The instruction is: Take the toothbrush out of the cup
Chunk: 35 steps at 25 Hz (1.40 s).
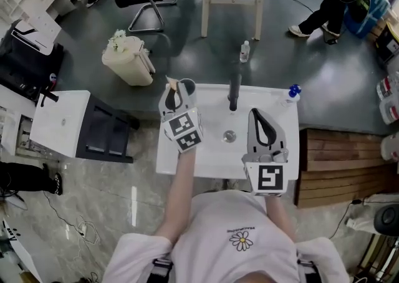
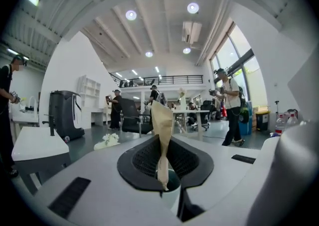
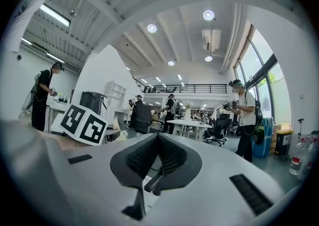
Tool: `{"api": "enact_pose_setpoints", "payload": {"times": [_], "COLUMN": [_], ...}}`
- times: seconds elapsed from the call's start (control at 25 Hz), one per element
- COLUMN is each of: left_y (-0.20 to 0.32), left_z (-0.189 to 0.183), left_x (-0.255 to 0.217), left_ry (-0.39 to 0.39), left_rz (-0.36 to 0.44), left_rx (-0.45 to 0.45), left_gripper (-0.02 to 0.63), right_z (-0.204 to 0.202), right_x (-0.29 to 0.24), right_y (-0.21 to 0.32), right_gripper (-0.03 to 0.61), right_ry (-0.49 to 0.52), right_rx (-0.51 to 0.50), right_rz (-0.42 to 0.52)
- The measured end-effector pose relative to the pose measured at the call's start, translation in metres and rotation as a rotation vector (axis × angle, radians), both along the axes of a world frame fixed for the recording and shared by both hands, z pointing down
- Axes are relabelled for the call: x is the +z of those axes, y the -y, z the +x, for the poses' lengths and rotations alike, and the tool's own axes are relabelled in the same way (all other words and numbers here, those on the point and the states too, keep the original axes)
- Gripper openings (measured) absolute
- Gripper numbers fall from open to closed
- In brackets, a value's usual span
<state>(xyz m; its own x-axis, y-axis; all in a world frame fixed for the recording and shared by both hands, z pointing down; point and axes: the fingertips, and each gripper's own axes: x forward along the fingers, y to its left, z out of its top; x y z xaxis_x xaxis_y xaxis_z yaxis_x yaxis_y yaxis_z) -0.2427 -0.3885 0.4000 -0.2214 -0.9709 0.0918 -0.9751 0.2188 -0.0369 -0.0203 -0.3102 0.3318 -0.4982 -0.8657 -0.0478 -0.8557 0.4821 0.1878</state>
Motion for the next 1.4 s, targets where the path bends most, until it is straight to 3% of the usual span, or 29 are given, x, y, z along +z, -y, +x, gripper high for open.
{"api": "enact_pose_setpoints", "payload": {"times": [0.44, 0.68, 0.88, 1.12, 1.4], "left_y": [-0.037, -0.075, -0.107, -0.129, -0.126], "left_z": [0.024, 0.046, 0.067, 0.102, 0.103], "left_x": [-0.142, -0.183, -0.169, -0.119, -0.114], "left_ry": [0.151, 0.137, 0.129, 0.148, 0.141], "left_rz": [0.304, 0.434, 0.405, 0.356, 0.346], "left_rx": [0.080, 0.102, 0.140, 0.240, 0.250], "left_gripper": [0.041, 0.040, 0.040, 0.040, 0.040], "right_z": [-0.007, -0.006, -0.005, 0.000, 0.003], "right_x": [-0.020, -0.029, -0.030, -0.030, -0.027], "right_y": [-0.008, -0.011, -0.013, -0.017, -0.019], "right_gripper": [0.012, 0.012, 0.012, 0.012, 0.012], "right_ry": [0.036, 0.050, 0.065, 0.082, 0.077], "right_rx": [-0.011, -0.001, 0.001, 0.021, 0.030], "right_rz": [0.050, 0.076, 0.100, 0.117, 0.112]}}
